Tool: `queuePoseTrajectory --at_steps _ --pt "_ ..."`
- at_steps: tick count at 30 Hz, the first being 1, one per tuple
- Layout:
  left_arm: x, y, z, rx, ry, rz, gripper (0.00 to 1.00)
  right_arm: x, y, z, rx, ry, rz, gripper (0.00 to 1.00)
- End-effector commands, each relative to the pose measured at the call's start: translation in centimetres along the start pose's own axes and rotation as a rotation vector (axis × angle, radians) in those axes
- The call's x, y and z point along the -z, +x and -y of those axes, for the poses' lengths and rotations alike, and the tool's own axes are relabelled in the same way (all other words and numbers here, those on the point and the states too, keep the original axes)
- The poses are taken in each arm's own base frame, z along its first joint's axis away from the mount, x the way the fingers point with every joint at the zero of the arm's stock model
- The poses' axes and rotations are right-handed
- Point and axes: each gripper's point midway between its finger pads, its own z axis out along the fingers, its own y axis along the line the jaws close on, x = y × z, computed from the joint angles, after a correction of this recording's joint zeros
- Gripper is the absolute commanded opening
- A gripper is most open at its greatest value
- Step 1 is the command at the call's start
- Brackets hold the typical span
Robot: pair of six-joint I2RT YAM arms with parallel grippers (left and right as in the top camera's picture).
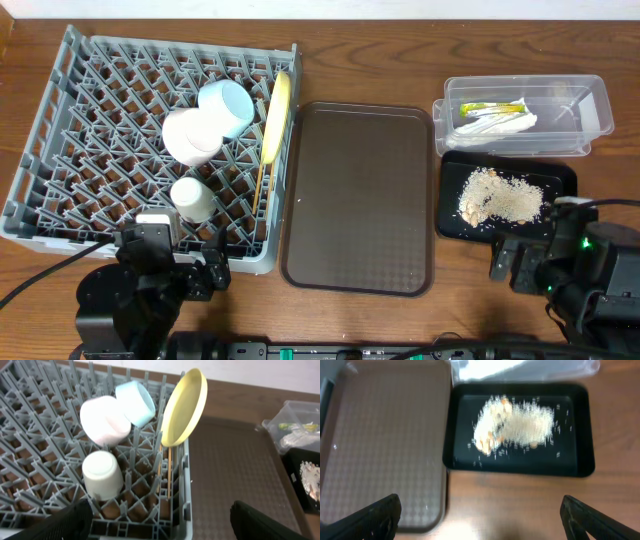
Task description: Sort waste into correct bins and load items into the dishwasher
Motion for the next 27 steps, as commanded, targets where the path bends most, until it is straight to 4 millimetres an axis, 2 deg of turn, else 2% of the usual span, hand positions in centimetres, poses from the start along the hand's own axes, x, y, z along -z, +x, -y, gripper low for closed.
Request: queuePoseTrajectory --at_steps 1,8,11,18,24,27 --pt "-0.2 0.9 0.1 -0.003 0.011 -0.033 0.91 -0.1 1.0 0.1 0.005 0.007 -0.039 0.99" --pt "-0.1 1.6 0.0 0.002 0.007 -0.061 0.91 -0.1 0.9 0.3 0.011 0.015 -0.036 0.99" --pt "-0.1 2.0 0.0 0.004 0.005 -0.076 0.91 -0.1 -0.3 0.1 0.016 0.006 0.030 0.99" --pt "-0.1 2.0 0.0 0.005 0.005 -0.080 0.91 -1.1 -5.0 -1.3 0.124 -0.068 0.400 0.99" --pt "-0.1 2.0 0.0 0.005 0.005 -0.080 0.91 -1.9 -6.3 -2.1 0.161 -0.132 0.752 0.99" --pt "-0.1 2.0 0.0 0.005 0.005 -0.080 0.91 -2.0 -6.3 -2.1 0.172 -0.142 0.883 0.99"
